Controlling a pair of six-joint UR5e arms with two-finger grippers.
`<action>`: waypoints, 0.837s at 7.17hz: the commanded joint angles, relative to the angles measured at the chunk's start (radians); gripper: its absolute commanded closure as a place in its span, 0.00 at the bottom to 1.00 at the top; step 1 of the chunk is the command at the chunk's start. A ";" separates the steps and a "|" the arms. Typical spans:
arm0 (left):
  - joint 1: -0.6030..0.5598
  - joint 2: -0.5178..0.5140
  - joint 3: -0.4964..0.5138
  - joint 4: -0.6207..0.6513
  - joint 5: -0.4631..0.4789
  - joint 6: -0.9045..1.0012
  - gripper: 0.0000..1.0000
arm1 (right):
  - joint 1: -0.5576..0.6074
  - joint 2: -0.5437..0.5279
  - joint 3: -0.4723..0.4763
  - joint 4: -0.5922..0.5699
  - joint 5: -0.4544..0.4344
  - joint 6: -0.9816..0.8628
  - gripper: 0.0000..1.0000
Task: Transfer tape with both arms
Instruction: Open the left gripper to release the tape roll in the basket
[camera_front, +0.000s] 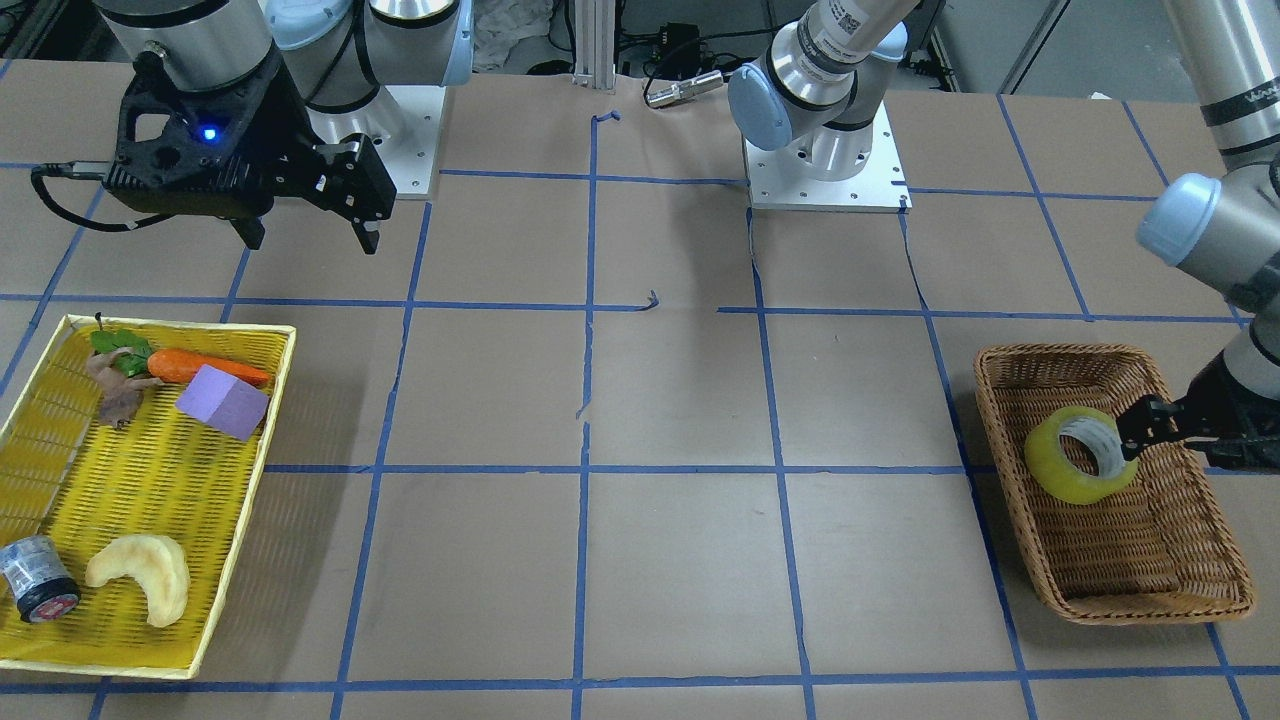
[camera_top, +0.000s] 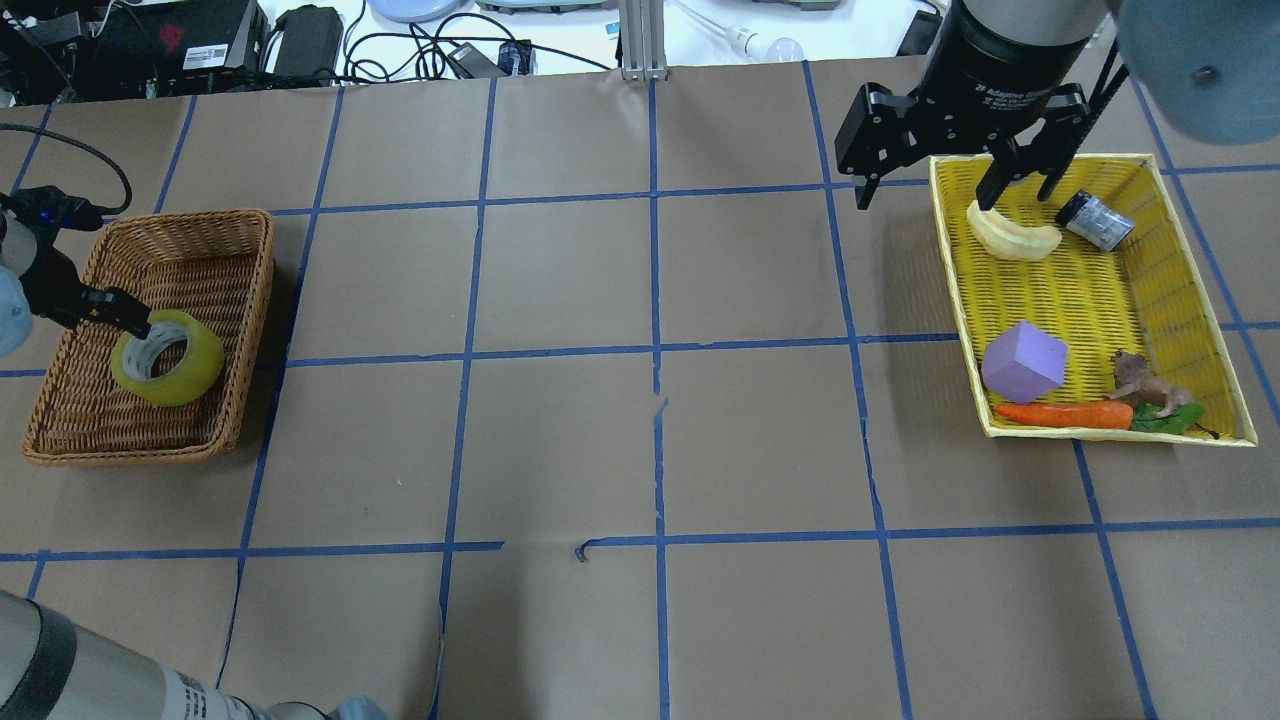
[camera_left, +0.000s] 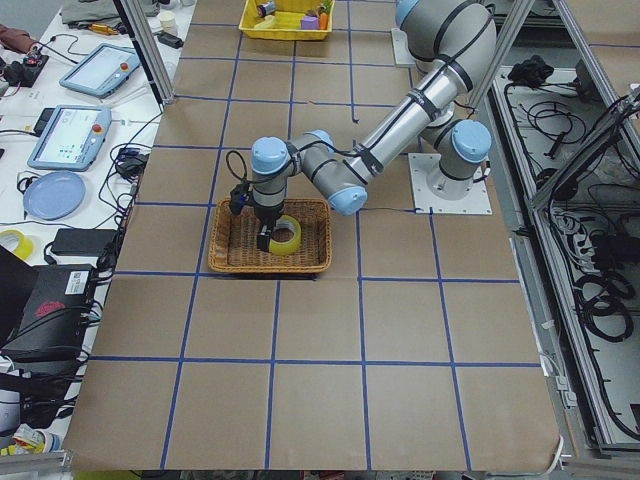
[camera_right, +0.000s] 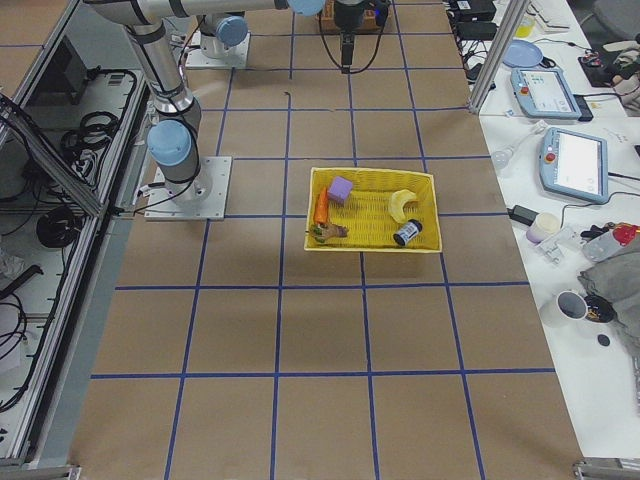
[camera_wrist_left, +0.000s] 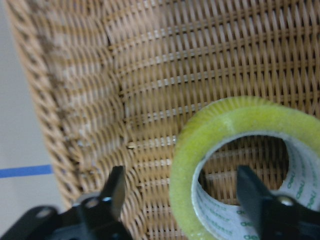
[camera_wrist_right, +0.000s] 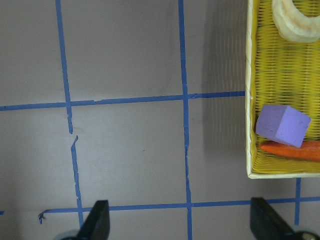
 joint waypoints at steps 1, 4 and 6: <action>-0.086 0.066 0.073 -0.156 0.001 -0.139 0.07 | 0.000 0.000 0.000 0.001 0.000 0.001 0.00; -0.270 0.224 0.076 -0.373 -0.025 -0.409 0.07 | 0.000 0.002 -0.002 0.003 0.000 0.002 0.00; -0.429 0.290 0.076 -0.472 -0.028 -0.601 0.07 | 0.000 0.003 -0.003 0.003 0.002 0.002 0.00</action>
